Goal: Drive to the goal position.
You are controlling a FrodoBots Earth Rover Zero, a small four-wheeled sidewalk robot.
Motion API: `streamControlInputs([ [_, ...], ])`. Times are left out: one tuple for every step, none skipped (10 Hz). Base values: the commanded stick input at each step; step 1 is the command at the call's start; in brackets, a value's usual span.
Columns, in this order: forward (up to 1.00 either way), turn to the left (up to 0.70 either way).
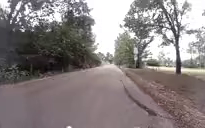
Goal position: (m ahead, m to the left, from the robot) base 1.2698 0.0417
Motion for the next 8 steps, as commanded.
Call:
streamControlInputs([
  [1.00,-0.01],
  [1.00,-0.01],
  [1.00,-0.01],
  [1.00,-0.01],
  [1.00,-0.01],
  [1.00,-0.01],
  [1.00,-0.01],
  [1.00,-0.01],
])
